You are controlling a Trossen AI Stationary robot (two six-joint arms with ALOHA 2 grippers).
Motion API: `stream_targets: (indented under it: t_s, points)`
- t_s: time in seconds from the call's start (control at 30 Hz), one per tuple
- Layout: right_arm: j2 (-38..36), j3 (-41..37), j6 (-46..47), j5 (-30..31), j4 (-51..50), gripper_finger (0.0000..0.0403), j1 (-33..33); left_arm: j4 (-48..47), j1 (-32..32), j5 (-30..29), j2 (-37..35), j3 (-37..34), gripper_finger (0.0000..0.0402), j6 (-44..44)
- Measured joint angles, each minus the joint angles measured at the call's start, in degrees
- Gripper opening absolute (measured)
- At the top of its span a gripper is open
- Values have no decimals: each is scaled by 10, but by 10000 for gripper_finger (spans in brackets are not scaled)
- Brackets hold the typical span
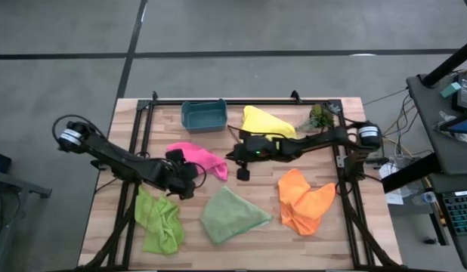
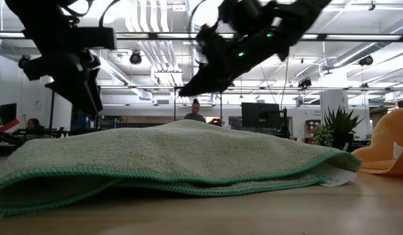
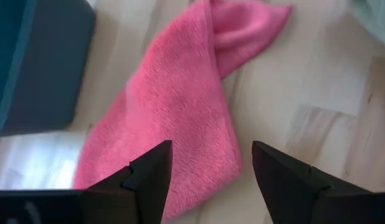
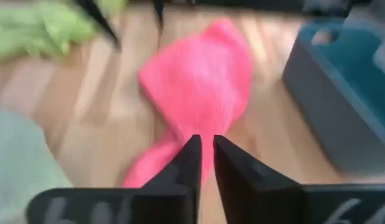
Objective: Fold microfiber towels
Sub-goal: Fold the pink microfiber towel
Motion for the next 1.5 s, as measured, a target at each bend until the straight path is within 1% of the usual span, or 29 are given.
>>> stream_targets:
  t_s: [0.17,0.3,0.4,0.5,0.63,0.77,0.87,0.97,1.17,1.37,1.5]
  points:
    - [57,84,-4,0,-112,102,-4,1,1,-18,-27,-1,205,15]
    - [96,120,-13,-1,-132,153,-6,1,1,-31,-45,-2,205,19]
    - [120,139,-15,-1,-135,184,-9,1,1,-31,-56,-4,205,18]
    - [140,154,-12,-2,-141,203,-12,1,1,-33,-65,-5,205,18]
    - [162,162,-12,-4,-141,211,-14,1,1,-35,-68,-5,205,18]
    - [168,162,-12,-5,-141,200,-14,1,1,-38,-68,-6,205,19]
    - [166,162,-13,-4,-138,175,-14,1,1,-41,-67,-6,205,19]
    - [166,162,-18,-4,-138,129,-14,1,1,-45,-64,-5,205,20]
    - [177,162,-23,-4,-138,23,-14,2,1,-45,-64,-5,205,19]
    - [167,161,-36,1,-141,9,-14,7,1,-46,-64,-5,205,14]
    - [134,161,-52,2,-142,9,-11,65,1,-47,-61,-11,205,14]
